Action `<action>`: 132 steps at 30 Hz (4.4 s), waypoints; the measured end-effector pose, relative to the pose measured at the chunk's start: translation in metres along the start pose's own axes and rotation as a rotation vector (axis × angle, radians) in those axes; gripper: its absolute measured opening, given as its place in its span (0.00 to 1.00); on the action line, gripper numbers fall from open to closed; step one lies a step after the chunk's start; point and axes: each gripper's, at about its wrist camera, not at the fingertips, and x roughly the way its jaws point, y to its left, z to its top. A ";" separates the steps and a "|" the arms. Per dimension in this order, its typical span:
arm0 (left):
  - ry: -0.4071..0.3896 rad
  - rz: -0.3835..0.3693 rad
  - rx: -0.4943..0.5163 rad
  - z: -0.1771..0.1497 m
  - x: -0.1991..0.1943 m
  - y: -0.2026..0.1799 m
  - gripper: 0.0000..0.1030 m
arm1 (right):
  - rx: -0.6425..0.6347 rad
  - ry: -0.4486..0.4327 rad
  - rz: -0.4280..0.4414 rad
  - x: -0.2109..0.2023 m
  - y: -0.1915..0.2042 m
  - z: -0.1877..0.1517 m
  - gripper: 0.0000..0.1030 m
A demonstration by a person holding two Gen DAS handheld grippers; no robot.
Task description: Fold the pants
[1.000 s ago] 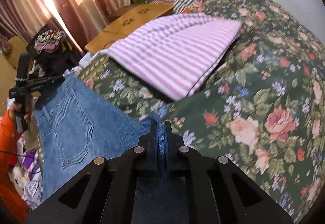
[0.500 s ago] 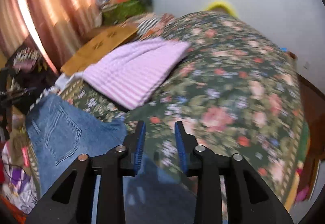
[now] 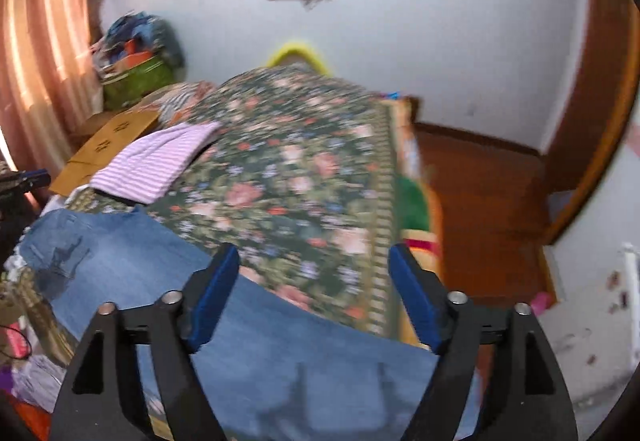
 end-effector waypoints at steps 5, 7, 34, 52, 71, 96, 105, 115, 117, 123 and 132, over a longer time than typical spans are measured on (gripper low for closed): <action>0.018 -0.109 0.123 0.011 0.020 -0.084 0.44 | 0.077 -0.041 -0.106 -0.039 -0.042 -0.034 0.80; 0.028 -0.147 0.162 0.010 0.026 -0.113 0.47 | 0.116 -0.033 -0.146 -0.046 -0.055 -0.046 0.80; 0.395 -0.341 0.295 -0.065 0.171 -0.351 0.49 | 0.815 0.166 -0.012 0.025 -0.151 -0.235 0.80; 0.429 -0.312 0.350 -0.093 0.200 -0.382 0.65 | 1.000 0.165 0.076 0.053 -0.166 -0.257 0.80; 0.388 -0.323 0.212 -0.072 0.184 -0.354 0.65 | 0.863 -0.028 0.013 0.023 -0.164 -0.211 0.07; 0.010 -0.210 0.093 0.003 0.025 -0.165 0.68 | 0.350 -0.230 0.312 -0.015 -0.004 -0.055 0.06; -0.047 -0.115 0.043 -0.008 -0.015 -0.086 0.76 | 0.189 -0.108 0.436 0.028 0.078 -0.049 0.06; 0.030 -0.116 -0.026 -0.029 0.014 -0.059 0.77 | 0.028 0.102 0.509 0.080 0.143 -0.079 0.06; 0.052 -0.118 -0.020 -0.032 0.026 -0.063 0.77 | 0.002 0.132 0.502 0.090 0.151 -0.086 0.07; 0.131 -0.110 0.008 -0.039 0.062 -0.078 0.77 | -0.011 0.178 0.510 0.089 0.157 -0.090 0.16; 0.219 -0.072 0.061 -0.058 0.097 -0.090 0.77 | 0.091 0.120 0.462 0.057 0.096 -0.086 0.34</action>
